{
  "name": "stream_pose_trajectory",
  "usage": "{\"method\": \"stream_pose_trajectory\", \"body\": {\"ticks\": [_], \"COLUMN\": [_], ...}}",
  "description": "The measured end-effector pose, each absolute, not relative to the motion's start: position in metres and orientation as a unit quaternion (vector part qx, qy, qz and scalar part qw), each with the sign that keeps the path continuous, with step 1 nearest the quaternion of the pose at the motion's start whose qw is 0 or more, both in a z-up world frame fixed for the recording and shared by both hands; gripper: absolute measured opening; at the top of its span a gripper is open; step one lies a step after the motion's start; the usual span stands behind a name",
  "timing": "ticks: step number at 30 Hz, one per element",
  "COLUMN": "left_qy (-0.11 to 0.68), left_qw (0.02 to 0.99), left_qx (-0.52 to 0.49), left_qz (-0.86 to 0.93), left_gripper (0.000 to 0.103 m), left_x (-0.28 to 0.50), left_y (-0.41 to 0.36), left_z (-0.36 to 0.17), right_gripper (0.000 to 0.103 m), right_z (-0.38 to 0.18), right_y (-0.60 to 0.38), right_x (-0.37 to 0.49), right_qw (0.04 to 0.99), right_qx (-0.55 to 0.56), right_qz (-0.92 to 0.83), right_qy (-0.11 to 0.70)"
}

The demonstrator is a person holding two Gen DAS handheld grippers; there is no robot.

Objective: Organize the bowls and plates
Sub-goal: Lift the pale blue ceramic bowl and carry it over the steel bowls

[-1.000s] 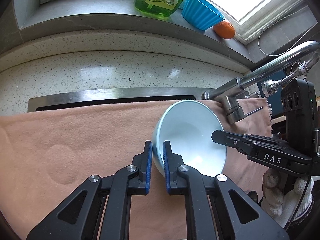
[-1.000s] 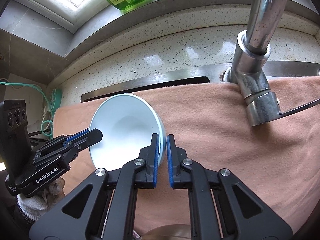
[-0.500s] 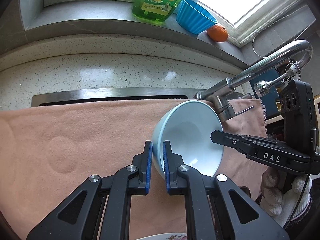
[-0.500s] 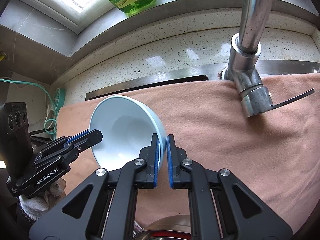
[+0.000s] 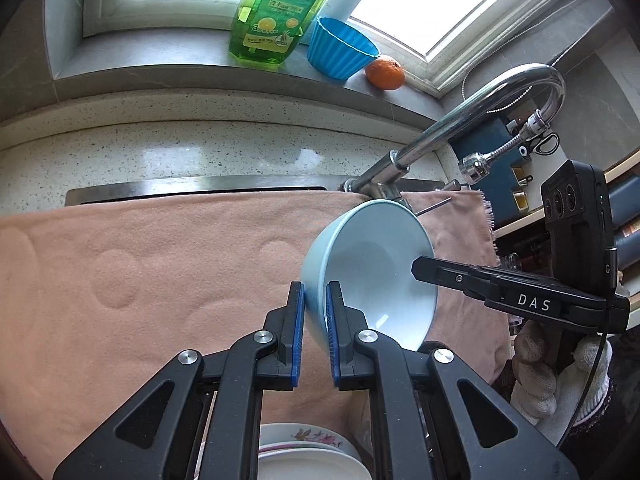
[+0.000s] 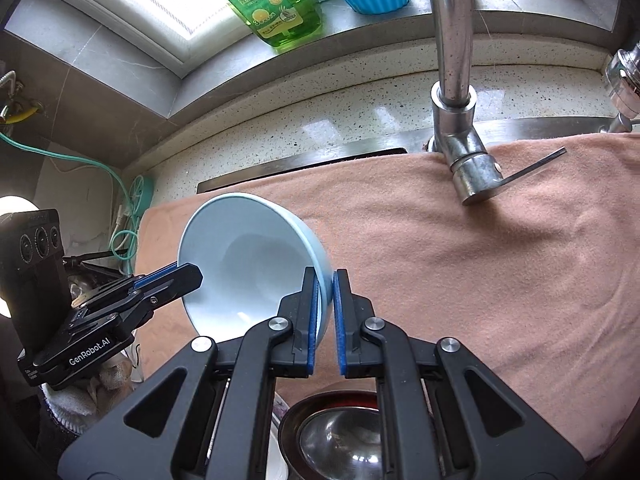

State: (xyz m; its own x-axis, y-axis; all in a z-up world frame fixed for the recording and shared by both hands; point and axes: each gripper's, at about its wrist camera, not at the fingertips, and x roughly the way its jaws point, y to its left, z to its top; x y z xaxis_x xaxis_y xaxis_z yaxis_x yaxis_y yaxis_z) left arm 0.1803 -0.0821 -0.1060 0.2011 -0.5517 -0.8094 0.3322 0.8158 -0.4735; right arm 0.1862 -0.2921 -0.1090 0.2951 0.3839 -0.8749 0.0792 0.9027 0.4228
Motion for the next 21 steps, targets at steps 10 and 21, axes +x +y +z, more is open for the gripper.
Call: {"method": "stream_pose_trajectory", "body": {"ticks": [10,21], "left_qy": [0.561,0.566], "left_qw": [0.762,0.747], "left_qx": [-0.088,-0.068], "left_qz": [-0.312,-0.342], "left_gripper": [0.009,0.009], "left_x": [0.146,0.105], "left_y": [-0.096,-0.117], "left_z": [-0.091,-0.088], "right_gripper": [0.007,0.008], "right_z": [-0.088,-0.088], "right_y": [-0.301,-0.322], "right_x": [0.138,0.085], "right_qw": [0.785,0.783], "right_qx": [0.196,0.216], "right_qz": [0.089,0.07], "right_qy": [0.58,0.58]}}
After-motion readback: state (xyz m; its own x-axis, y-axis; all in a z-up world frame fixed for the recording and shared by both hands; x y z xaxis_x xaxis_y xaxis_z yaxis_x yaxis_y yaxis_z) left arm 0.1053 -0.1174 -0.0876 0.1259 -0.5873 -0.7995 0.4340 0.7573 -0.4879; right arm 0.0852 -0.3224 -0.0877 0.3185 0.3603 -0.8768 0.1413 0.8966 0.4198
